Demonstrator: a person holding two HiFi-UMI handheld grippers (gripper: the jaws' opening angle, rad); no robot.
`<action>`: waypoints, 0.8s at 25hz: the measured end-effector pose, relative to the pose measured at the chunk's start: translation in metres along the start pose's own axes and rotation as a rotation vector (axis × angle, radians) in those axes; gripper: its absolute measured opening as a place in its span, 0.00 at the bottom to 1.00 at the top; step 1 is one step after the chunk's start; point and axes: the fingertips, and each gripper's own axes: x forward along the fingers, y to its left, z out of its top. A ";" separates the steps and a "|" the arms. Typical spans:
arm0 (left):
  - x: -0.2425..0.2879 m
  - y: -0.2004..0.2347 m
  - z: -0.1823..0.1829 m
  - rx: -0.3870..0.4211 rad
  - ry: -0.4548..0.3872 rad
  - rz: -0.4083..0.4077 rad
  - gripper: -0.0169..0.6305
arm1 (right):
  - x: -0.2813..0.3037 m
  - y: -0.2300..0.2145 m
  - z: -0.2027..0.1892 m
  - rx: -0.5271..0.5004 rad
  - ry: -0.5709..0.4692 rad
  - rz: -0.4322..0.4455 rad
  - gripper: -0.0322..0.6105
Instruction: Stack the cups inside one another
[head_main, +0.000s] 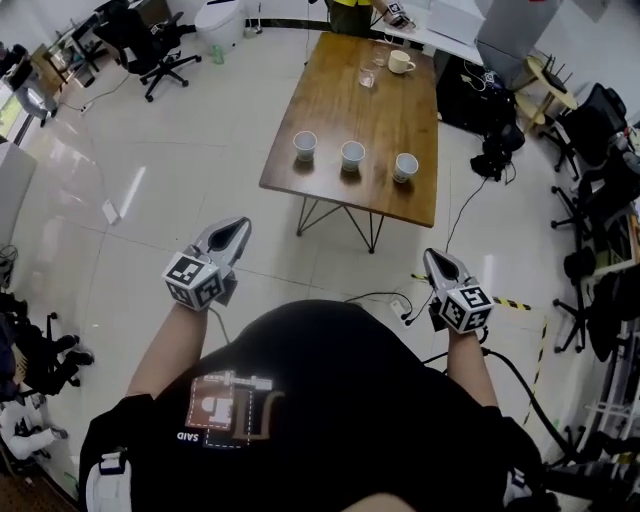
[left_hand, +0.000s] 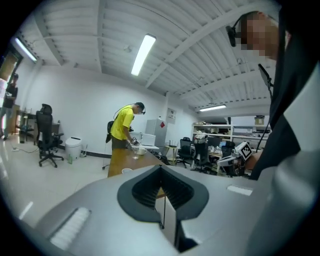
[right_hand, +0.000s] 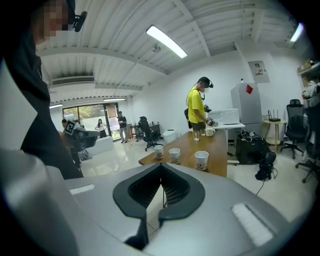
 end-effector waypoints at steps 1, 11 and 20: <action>0.011 -0.002 0.004 -0.015 -0.007 0.025 0.03 | 0.008 -0.015 0.004 -0.003 0.004 0.022 0.07; 0.084 -0.020 0.029 0.007 0.042 0.100 0.03 | 0.064 -0.110 0.041 -0.040 0.002 0.109 0.07; 0.131 0.038 0.029 0.036 0.046 -0.044 0.03 | 0.137 -0.101 0.056 -0.135 0.097 0.054 0.18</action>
